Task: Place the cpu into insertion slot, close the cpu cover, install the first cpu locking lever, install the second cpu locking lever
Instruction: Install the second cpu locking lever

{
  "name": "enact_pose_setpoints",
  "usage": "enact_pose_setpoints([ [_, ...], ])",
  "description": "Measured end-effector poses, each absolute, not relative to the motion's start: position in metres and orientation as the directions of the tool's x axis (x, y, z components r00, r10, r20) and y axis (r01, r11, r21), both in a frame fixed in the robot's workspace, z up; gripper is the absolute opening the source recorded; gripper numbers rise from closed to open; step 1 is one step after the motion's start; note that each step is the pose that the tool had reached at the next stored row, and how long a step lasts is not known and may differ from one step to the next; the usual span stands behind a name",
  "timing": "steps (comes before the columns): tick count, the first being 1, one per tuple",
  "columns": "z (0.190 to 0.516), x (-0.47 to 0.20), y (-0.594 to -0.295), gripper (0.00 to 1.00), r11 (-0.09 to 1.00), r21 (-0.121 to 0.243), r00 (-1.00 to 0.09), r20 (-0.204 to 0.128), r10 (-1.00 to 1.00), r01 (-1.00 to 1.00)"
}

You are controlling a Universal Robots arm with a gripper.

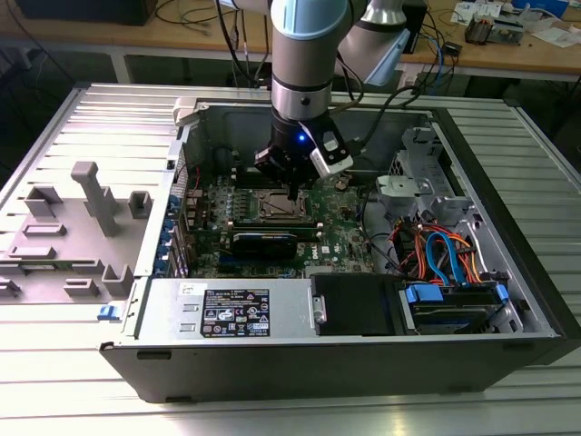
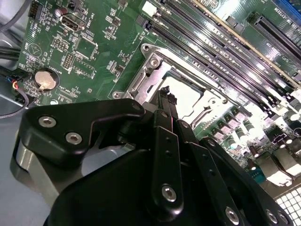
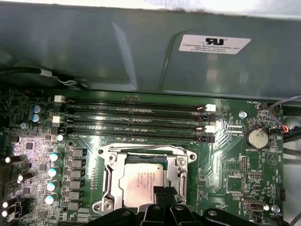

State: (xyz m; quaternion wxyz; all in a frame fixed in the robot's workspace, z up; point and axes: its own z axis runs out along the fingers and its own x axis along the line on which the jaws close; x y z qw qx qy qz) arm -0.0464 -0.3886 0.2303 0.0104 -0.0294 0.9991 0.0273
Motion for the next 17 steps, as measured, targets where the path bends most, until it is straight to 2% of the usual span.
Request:
enact_pose_setpoints([
  [17,0.2302,-0.0465,-0.3952,0.11,0.997,0.054,-0.998,-0.022,-0.058,-0.059],
])
